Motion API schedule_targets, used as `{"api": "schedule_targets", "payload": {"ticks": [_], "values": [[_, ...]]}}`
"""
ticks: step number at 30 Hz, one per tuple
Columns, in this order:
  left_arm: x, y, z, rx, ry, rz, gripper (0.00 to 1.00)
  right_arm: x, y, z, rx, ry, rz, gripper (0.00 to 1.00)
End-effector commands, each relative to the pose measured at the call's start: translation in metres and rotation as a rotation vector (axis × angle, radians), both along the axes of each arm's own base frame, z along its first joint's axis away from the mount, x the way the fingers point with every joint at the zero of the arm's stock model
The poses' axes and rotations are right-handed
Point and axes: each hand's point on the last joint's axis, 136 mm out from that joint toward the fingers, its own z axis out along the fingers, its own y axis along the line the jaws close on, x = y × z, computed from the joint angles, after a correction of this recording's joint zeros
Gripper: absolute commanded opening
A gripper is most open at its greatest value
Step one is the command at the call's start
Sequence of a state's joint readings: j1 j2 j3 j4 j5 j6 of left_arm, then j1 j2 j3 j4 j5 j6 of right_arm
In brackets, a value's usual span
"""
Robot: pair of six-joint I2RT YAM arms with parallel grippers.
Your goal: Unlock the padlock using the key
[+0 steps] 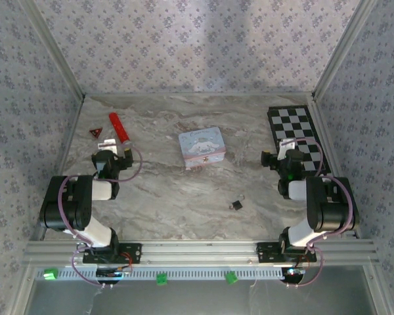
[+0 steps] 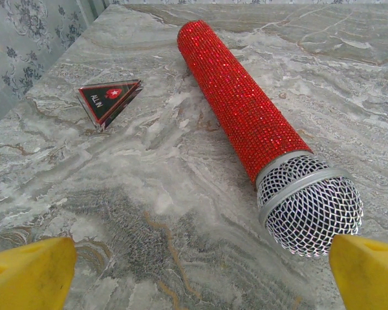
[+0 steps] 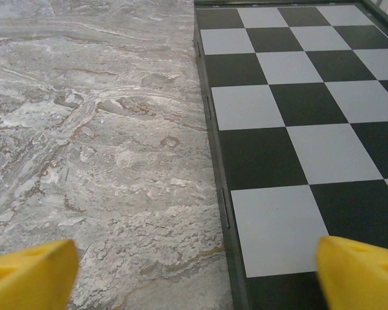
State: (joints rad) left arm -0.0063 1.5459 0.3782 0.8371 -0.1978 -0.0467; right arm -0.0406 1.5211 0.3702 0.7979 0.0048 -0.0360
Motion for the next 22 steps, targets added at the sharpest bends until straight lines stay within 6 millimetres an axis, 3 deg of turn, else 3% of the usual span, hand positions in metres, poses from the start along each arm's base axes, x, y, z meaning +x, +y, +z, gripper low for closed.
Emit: {"api": "schedule_targets", "payload": {"ticks": [1,5,22], "values": [[0.0062,0.0006,0.0131,-0.014,-0.04,0.005,1.0,0.0083,0.0002,0.0103,0.004,-0.033,-0.006,0.99],[0.0062,0.0006,0.0133,-0.013,-0.041,0.005,1.0,0.0064,-0.0069,0.0124,-0.041,-0.049,-0.08,0.99],[0.0062,0.0005,0.013,-0.014,-0.04,0.005,1.0,0.0069,-0.0039,0.0119,-0.03,-0.042,-0.053,0.99]]}}
